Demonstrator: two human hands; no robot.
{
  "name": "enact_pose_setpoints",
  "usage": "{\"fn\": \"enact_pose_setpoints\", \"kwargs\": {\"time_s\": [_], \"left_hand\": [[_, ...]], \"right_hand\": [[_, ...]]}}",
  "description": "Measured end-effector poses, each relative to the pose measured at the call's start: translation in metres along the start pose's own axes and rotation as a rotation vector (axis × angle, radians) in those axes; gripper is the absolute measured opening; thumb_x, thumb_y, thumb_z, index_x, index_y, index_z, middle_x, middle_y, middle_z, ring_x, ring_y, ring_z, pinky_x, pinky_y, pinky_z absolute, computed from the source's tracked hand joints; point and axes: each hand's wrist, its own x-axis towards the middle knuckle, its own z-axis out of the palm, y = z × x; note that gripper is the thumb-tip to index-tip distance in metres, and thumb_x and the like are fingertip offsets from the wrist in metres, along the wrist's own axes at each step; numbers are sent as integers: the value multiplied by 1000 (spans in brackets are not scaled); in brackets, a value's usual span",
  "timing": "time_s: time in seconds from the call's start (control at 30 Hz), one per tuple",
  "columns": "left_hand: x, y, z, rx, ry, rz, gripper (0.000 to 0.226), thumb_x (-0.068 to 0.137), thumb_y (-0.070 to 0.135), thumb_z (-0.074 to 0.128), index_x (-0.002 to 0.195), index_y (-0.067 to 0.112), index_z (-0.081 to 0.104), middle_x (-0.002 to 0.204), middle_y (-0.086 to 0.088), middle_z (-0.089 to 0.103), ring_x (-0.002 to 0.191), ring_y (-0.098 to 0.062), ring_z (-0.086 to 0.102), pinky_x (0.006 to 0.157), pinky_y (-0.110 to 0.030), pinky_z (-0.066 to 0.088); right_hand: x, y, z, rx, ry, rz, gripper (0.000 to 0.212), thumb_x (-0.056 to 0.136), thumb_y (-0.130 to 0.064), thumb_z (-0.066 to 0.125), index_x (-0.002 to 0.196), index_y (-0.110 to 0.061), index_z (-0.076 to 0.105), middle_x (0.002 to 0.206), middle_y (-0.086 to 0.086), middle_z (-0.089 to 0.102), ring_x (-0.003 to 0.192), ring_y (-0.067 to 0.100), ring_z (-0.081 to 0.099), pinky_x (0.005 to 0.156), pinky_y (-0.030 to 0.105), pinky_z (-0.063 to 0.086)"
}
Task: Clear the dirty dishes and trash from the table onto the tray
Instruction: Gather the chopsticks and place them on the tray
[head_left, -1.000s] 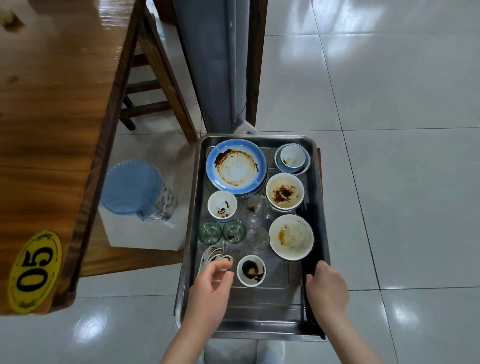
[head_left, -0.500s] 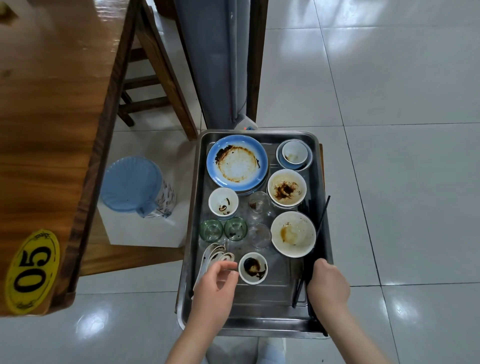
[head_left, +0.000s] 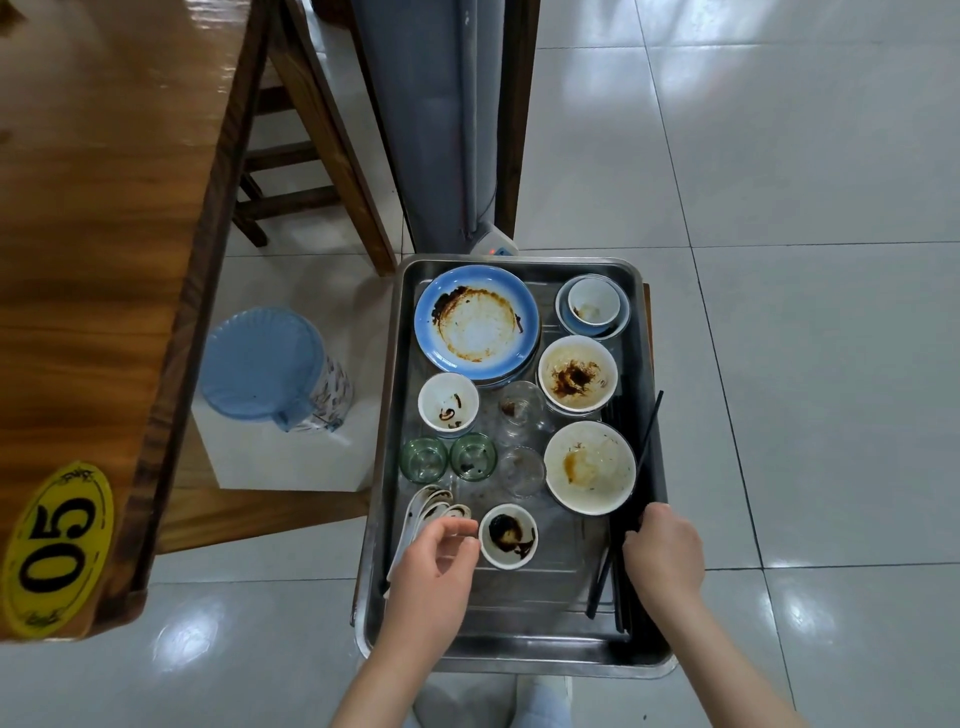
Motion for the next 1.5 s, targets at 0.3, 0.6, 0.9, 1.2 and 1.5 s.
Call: {"fn": "enact_pose_setpoints", "kwargs": {"time_s": [0.3,0.6,0.9,1.2,1.5], "left_hand": [[1,1,1,1,-10,-10,13,93,23,55,92,35,60,98,14,66,95,-4,61,75,-19,46],[4,4,1,-7,3,1,12,93,24,56,91,36,60,96,14,66,94,-5,60,76,-22,47],[5,12,1,-9,18,45,12,92,23,56,91,34,62,93,13,67,91,-4,61,81,-26,50],[4,10,-4,-27,5,43,12,92,23,56,93,33,61,97,11,66,94,-6,60,80,-24,49],[-25,74,-38,169,32,230,23,84,34,66,102,40,54,99,24,61,95,3,56,73,-12,42]], "right_hand": [[3,-8,6,110,-77,5,24,79,-6,57,64,-10,39,65,5,46,63,24,46,48,29,29],[-2,-9,-1,-5,-29,38,16,96,-15,37,88,-4,46,88,16,61,76,33,54,57,31,35],[-4,-3,-5,-70,-33,-15,22,92,-18,55,77,-9,42,83,10,59,70,27,48,55,29,34],[-19,-12,-9,105,79,-45,10,88,-11,54,92,-3,59,87,14,64,79,33,57,58,31,33],[-56,-60,-100,266,9,-425,55,80,-33,69,129,-18,50,124,0,55,110,18,52,89,28,43]]}}
